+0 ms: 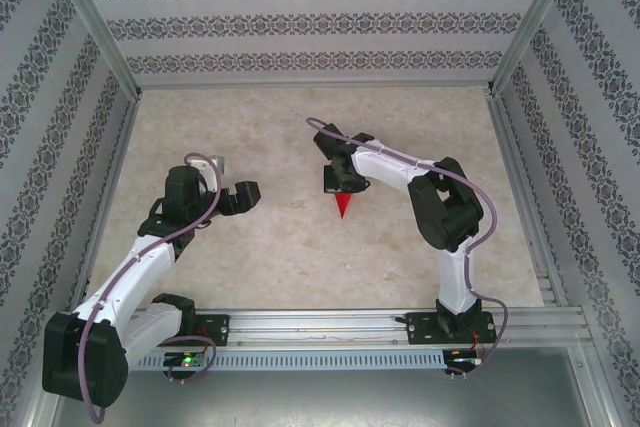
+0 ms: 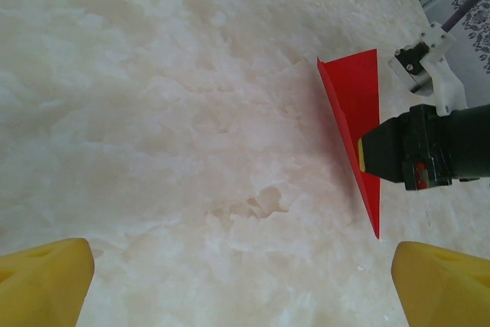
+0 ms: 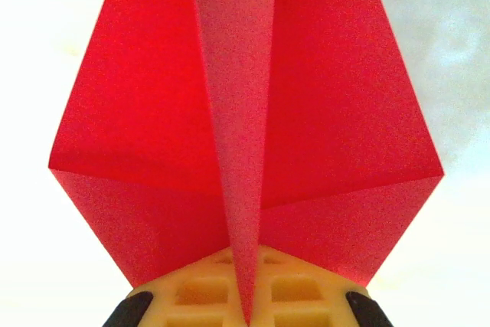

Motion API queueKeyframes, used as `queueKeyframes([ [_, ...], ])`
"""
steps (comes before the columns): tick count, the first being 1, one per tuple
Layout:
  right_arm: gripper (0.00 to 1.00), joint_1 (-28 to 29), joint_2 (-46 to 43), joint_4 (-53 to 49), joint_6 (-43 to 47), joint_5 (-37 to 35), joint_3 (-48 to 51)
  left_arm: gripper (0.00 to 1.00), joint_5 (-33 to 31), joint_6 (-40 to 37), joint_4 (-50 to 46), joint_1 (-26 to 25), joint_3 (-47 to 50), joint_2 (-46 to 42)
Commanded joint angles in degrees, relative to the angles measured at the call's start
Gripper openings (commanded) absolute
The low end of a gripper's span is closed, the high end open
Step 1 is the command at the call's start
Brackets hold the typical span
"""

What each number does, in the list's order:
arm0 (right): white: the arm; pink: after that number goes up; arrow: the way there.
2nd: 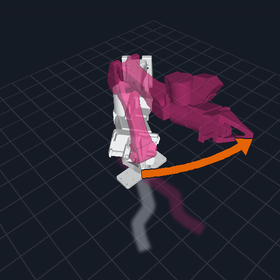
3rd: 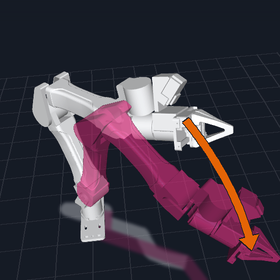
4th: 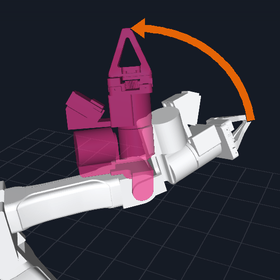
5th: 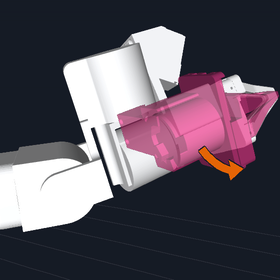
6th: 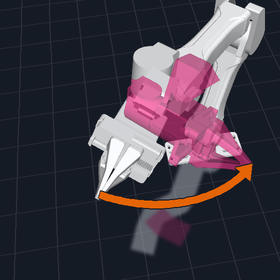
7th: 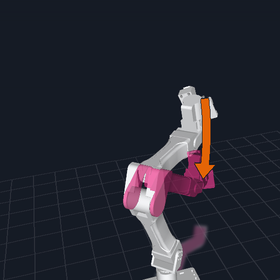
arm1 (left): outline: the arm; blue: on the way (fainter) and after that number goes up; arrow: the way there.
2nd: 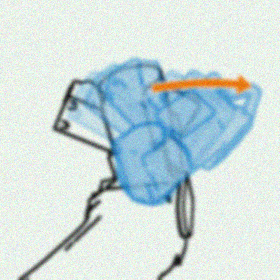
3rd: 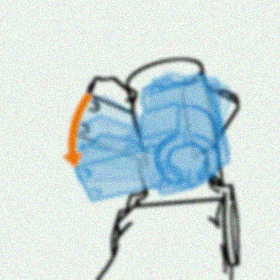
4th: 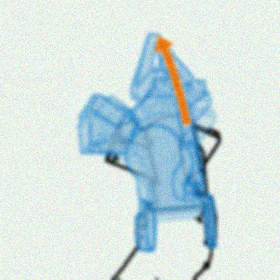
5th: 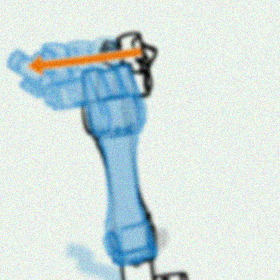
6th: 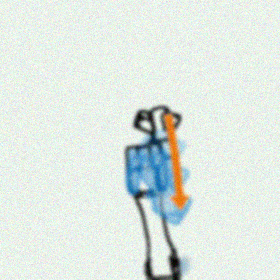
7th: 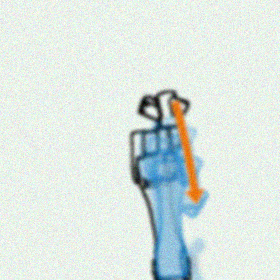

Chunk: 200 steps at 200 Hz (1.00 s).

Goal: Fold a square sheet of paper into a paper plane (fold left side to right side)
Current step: Move the paper plane to the center of the table.

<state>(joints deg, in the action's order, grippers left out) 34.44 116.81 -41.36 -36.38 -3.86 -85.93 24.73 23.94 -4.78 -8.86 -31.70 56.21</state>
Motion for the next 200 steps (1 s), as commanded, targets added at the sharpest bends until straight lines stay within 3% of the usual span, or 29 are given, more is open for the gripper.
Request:
queueKeyframes([
  [1, 0.0, -0.55, 2.34, -1.22, 0.34, 1.56, -2.93, 1.0, 0.14, -1.27, -0.87, 0.94, -0.11, 0.18],
  [95, 0.04, -0.98, 6.88, -1.55, 0.32, 2.45, -4.86, 1.0, 1.07, -1.22, -0.19, 1.06, -0.28, 1.69],
  [200, 0.3, -0.86, 6.61, -0.39, -0.26, 1.87, -2.32, 1.0, 1.66, -1.29, 0.05, 1.7, -0.32, 2.37],
])
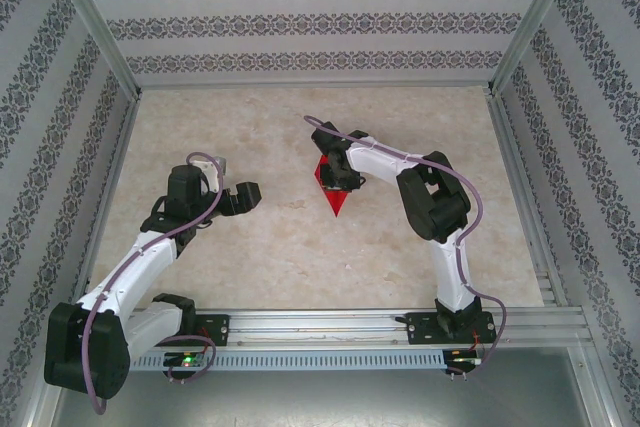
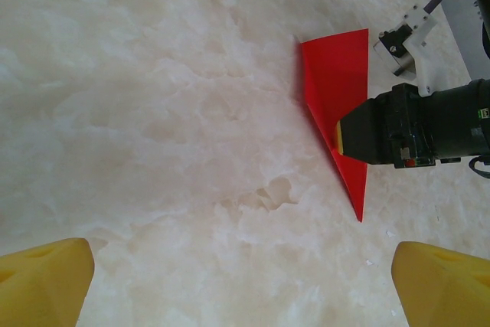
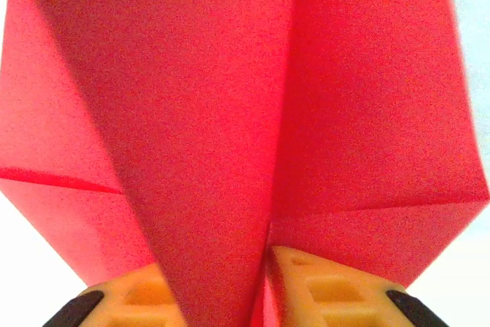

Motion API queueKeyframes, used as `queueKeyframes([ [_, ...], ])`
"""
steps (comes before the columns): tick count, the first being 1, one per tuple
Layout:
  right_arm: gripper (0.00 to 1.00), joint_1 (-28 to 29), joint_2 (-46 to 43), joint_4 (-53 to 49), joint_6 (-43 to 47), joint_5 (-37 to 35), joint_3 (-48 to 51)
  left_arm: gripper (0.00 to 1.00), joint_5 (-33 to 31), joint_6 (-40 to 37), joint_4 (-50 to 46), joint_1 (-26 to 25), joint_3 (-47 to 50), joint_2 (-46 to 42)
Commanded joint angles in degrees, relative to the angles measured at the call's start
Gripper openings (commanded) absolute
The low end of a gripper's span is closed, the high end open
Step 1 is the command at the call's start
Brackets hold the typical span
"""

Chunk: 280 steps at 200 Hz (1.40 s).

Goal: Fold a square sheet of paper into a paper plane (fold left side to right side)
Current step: Move the paper plane to the center of the table.

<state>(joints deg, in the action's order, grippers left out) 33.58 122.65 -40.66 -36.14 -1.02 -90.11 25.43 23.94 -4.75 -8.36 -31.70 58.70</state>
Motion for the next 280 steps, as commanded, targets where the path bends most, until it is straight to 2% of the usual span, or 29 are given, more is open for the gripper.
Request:
queueKeyframes([
  [1, 0.3, -0.01, 0.72, -1.09, -0.51, -1.03, 1.86, 1.0, 0.99, -1.28, 0.06, 1.22, -0.3, -0.1],
  [17, 0.35, 0.11, -0.12, -1.08, -0.76, -1.85, 2.12, 1.0, 1.02, -1.18, -0.01, 1.25, -0.36, -0.21],
  [93, 0.36, 0.99, -3.67, -2.45, -3.04, -6.78, 2.67, 1.0, 2.97, 0.81, 1.55, 1.55, -0.14, 0.14],
  [280, 0.37, 1.91, -7.04, -3.02, -1.13, -4.83, 3.45, 1.0, 3.72, 1.28, 1.58, 2.03, -0.95, 0.23],
])
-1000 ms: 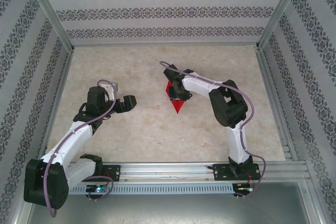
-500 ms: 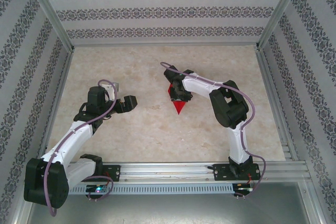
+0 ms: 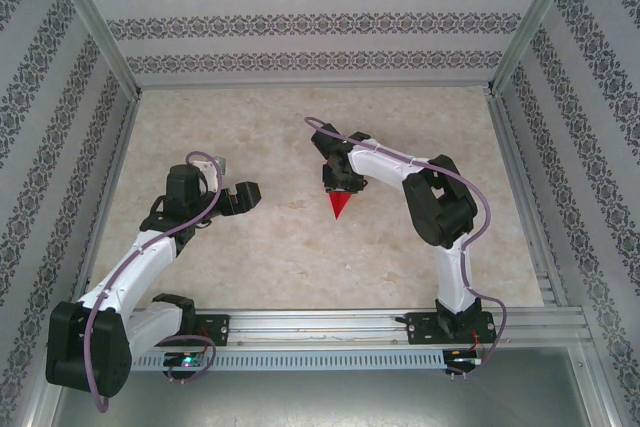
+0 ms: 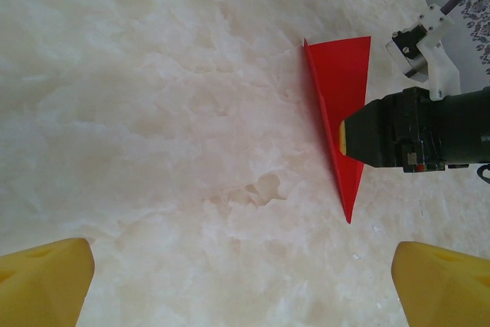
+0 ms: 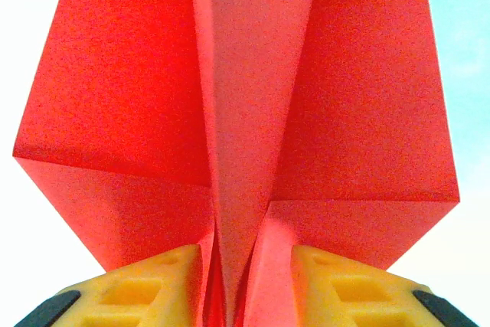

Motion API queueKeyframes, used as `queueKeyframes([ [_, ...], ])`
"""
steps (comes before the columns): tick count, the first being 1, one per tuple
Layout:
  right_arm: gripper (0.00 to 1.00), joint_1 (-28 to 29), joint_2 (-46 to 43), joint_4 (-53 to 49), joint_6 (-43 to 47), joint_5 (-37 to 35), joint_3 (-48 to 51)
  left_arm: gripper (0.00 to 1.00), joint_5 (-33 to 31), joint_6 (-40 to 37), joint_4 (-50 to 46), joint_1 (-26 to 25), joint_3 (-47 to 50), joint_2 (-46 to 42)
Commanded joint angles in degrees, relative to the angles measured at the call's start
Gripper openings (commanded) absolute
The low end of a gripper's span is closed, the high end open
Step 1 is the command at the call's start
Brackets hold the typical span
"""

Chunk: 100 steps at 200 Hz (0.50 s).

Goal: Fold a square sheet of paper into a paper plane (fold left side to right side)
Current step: Move the paper plane to the center of the table.

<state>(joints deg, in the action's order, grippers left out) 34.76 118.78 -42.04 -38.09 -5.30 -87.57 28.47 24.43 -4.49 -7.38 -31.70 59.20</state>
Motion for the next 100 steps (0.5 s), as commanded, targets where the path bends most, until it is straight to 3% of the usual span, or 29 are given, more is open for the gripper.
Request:
queueKeyframes([
  [1, 0.37, 0.73, -3.23, -1.64, 0.82, -0.57, 0.91, 1.0, 0.65, 0.8, 1.32, 1.05, -0.97, -0.29],
  [65, 0.44, 2.27, -10.27, -2.27, 1.69, -1.62, 3.17, 1.0, -2.33, 1.78, 1.03, 1.62, -1.01, -1.54],
  [100, 0.49, 3.94, -15.9, -2.7, 2.4, -3.12, 5.56, 1.0, -7.33, 1.94, -1.63, 2.19, -1.33, -4.99],
])
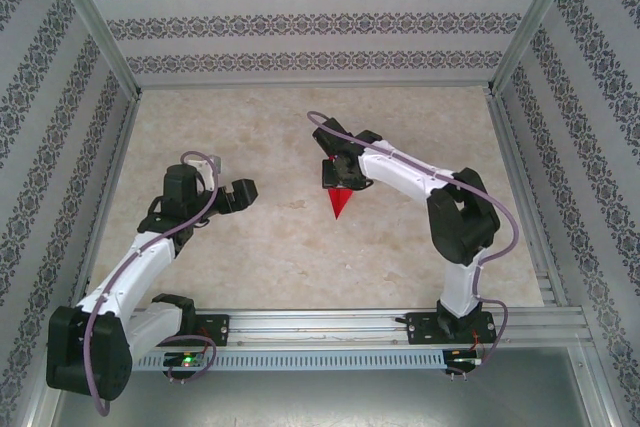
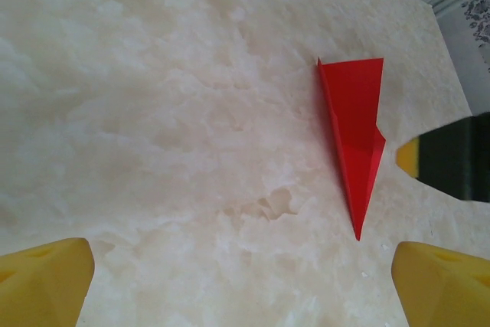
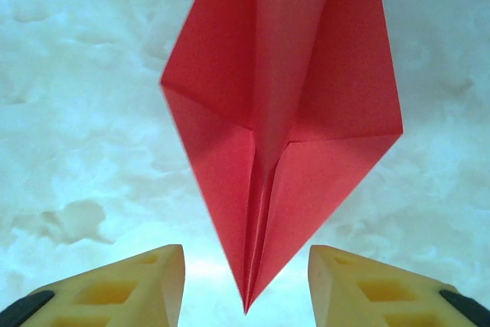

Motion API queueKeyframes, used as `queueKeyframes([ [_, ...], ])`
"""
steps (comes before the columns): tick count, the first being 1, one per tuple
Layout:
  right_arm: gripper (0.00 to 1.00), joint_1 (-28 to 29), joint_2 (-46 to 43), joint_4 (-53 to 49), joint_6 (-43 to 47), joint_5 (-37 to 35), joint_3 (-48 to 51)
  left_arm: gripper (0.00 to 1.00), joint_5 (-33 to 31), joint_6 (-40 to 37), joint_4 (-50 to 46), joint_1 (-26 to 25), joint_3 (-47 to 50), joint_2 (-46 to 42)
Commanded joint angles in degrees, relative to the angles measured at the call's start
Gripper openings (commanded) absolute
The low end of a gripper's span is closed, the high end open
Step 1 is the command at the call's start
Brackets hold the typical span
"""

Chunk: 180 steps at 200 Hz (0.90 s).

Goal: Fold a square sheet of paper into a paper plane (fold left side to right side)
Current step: Move the paper plane to the center of the table, then reset both arms

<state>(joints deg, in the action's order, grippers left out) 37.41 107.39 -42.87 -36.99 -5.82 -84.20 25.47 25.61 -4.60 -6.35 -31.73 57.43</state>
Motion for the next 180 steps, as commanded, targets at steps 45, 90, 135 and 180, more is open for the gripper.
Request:
queueKeyframes([
  [45, 0.59, 3.0, -15.2, 0.17, 1.42, -3.65, 9.45, 1.0, -10.52, 0.64, -3.49, 1.67, -0.99, -9.51],
  [90, 0.75, 2.26, -27.23, 2.4, 1.17, -5.78, 18.24, 1.0, -15.08, -0.79, -5.46, 1.95, -2.35, -11.36],
  [135, 0.93, -2.01, -39.25, 4.59, 3.45, -7.91, 26.88, 1.0, -20.76, -1.95, -6.15, 2.0, -3.01, -12.13],
  [180, 0.98, -10.15, -51.61, 7.69, 6.79, -8.67, 35.48, 1.0, -27.59, -4.9, -0.31, 2.04, 1.53, -16.17],
])
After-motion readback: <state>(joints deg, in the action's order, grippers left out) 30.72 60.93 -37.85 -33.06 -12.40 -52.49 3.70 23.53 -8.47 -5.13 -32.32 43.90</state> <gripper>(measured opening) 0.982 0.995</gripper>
